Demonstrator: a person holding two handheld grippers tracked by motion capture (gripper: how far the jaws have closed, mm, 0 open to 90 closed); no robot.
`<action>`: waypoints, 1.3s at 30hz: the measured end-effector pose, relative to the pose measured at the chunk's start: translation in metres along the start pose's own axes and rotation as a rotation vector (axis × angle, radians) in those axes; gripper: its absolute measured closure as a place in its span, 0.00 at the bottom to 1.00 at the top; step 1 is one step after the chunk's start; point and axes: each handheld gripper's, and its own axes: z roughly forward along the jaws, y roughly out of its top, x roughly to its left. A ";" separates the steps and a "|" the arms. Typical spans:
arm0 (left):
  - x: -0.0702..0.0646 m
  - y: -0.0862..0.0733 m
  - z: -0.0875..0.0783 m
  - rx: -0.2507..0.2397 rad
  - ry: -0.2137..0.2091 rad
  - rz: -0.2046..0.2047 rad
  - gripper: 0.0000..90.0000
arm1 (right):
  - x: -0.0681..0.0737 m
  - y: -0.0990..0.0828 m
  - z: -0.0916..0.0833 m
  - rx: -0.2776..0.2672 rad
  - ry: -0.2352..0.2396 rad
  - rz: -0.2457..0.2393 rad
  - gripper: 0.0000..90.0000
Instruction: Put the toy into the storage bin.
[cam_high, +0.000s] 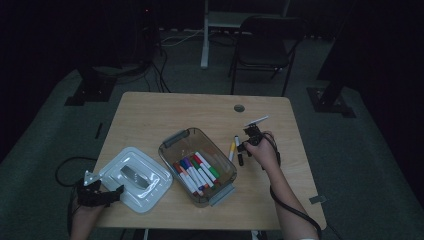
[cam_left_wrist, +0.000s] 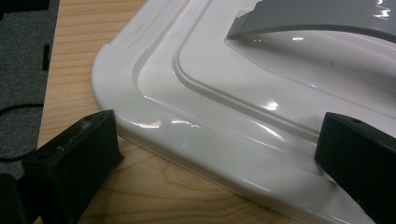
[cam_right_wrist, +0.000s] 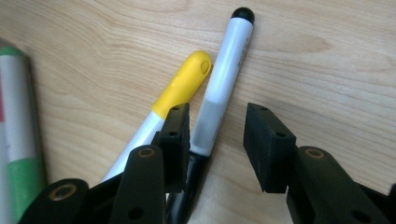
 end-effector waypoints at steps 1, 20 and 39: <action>0.000 0.000 0.000 0.000 0.000 0.000 0.01 | 0.000 0.000 0.002 0.006 -0.008 0.001 0.68; 0.000 0.000 0.000 0.000 0.000 0.000 0.01 | -0.018 -0.004 -0.002 0.008 -0.017 0.114 0.85; 0.000 0.000 0.000 0.000 0.000 0.000 0.01 | -0.005 -0.003 -0.056 -0.088 0.081 0.117 0.85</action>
